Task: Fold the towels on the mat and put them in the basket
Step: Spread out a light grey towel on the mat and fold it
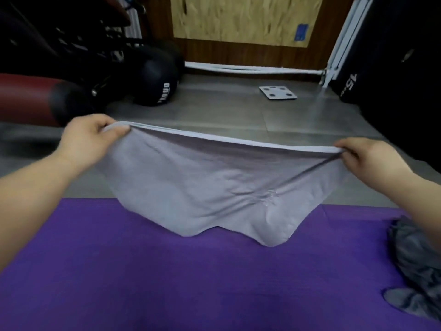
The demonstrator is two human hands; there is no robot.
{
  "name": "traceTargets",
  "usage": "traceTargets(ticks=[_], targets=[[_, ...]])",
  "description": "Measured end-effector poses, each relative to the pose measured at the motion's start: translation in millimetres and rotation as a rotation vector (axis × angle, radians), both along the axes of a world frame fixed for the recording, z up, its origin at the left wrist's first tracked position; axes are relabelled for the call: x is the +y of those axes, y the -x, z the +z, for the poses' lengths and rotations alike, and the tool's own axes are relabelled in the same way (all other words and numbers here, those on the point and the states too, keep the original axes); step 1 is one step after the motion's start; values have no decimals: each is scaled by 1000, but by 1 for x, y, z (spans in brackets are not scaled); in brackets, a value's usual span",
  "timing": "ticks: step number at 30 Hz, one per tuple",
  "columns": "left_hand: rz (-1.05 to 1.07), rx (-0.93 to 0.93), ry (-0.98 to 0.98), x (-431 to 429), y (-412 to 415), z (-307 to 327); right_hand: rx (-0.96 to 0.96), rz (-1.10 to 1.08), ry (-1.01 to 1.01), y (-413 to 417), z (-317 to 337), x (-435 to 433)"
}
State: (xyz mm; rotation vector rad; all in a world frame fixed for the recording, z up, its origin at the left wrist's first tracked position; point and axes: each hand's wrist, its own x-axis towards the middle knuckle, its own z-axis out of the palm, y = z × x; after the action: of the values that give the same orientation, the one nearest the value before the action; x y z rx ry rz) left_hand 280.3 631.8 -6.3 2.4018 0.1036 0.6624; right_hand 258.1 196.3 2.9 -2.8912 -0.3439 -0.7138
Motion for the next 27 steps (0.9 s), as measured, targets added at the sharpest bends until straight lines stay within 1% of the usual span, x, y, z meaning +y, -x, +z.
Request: traceTargets(ticks=[3,6,9,10,11,12,14,16,17,19,21,22,24,27], targets=[[-2,6,52,32,15,12,97,66,-341,18,26,9],[-88,87,55,59,33,24,302,178,-624,25,42,8],[-85,265,-73,63,35,24,595,183,-679,18,40,19],[-70,317,-118,61,30,22,672,135,-631,13,38,24],[-55,357,-160,57,26,19,719,76,-528,6,33,28],[-35,383,-187,54,20,15,726,18,-447,-5,27,33],[3,376,-190,51,2,9,656,-87,-293,-27,16,47],[59,297,-96,51,-17,10,519,-145,-224,-48,12,61],[90,233,-19,54,-26,13,429,-165,-236,-54,15,67],[132,86,139,62,-40,20,241,-171,-347,-61,28,74],[131,-19,197,75,-42,32,113,-96,-423,-55,45,77],[107,-44,199,81,-39,34,94,-42,-445,-50,49,74],[60,-31,181,88,-25,31,136,88,-496,-37,50,64],[33,18,110,82,12,-2,342,168,-558,-16,23,43]])
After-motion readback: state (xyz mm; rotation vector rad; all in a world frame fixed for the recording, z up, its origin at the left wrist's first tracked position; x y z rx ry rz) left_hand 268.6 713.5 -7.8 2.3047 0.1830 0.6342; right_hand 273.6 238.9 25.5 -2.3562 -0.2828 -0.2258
